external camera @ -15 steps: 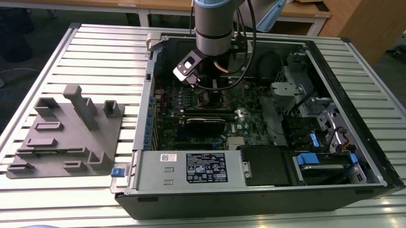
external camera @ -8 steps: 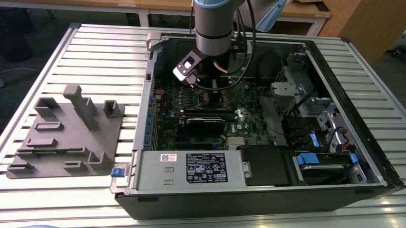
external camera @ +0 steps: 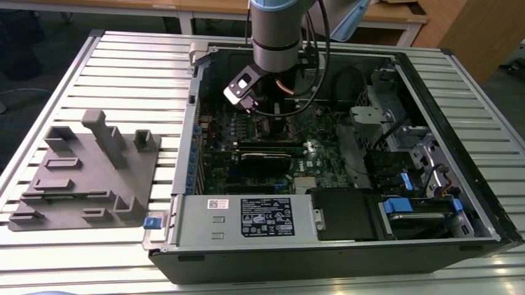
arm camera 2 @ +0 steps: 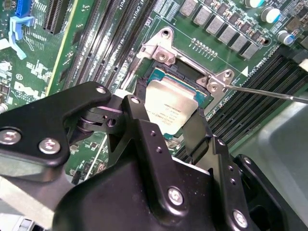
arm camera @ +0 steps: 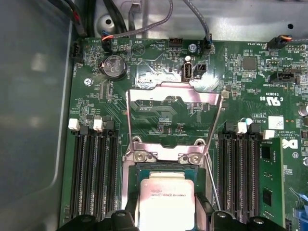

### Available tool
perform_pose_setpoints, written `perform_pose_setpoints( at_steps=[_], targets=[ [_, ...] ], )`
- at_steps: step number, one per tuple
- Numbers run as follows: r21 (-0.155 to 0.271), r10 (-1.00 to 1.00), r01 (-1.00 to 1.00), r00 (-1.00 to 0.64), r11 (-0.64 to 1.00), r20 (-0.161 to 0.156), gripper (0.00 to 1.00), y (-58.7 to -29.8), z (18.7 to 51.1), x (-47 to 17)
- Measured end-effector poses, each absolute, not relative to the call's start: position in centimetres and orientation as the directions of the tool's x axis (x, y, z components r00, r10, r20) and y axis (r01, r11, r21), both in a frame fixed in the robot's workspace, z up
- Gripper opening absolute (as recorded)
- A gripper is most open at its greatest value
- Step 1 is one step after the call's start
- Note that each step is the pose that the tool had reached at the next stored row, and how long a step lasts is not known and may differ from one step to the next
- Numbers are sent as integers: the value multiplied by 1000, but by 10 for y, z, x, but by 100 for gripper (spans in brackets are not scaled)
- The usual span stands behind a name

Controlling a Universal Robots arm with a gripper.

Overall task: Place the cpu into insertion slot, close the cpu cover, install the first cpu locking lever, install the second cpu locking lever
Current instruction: 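Place the cpu into insertion slot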

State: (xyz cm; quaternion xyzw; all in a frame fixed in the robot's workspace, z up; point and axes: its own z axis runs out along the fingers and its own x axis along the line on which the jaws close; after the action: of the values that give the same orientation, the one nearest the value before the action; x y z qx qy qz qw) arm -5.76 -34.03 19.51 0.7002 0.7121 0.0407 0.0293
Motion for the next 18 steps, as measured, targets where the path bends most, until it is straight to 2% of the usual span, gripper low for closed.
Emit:
perform_pose_setpoints(
  at_steps=[18],
  targets=[
    [99, 1000, 995, -16, 14, 15, 54, -339, 195, -58]
  ],
)
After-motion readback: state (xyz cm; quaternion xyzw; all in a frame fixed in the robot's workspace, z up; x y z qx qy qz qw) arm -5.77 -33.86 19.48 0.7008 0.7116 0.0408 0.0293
